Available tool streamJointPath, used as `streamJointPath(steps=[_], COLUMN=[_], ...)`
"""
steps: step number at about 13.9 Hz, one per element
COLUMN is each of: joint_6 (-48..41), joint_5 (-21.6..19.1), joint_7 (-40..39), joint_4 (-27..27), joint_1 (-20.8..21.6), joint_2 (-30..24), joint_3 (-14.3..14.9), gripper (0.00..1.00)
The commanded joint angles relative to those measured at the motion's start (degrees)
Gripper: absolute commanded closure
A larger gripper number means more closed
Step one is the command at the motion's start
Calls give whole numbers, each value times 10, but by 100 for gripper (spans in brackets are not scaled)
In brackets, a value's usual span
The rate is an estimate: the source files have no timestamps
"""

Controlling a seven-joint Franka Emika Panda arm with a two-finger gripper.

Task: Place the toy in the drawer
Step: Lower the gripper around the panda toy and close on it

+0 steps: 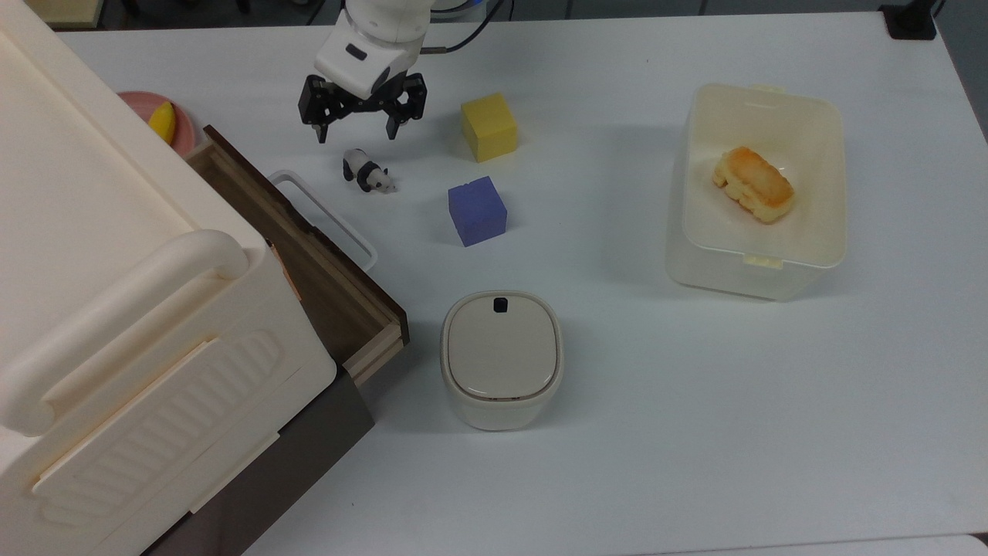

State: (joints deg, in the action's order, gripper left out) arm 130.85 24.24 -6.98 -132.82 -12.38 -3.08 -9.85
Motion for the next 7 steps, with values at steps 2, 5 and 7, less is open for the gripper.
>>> streamJointPath(steps=[2, 5, 7], joint_6=[19, 15, 11], joint_5=[12, 13, 13], joint_7=[-170, -267, -298], joint_4=[-9, -9, -9], joint_1=[-17, -21, -21], joint_2=[5, 16, 21], joint_3=[6, 9, 10], gripper=[0, 0, 0])
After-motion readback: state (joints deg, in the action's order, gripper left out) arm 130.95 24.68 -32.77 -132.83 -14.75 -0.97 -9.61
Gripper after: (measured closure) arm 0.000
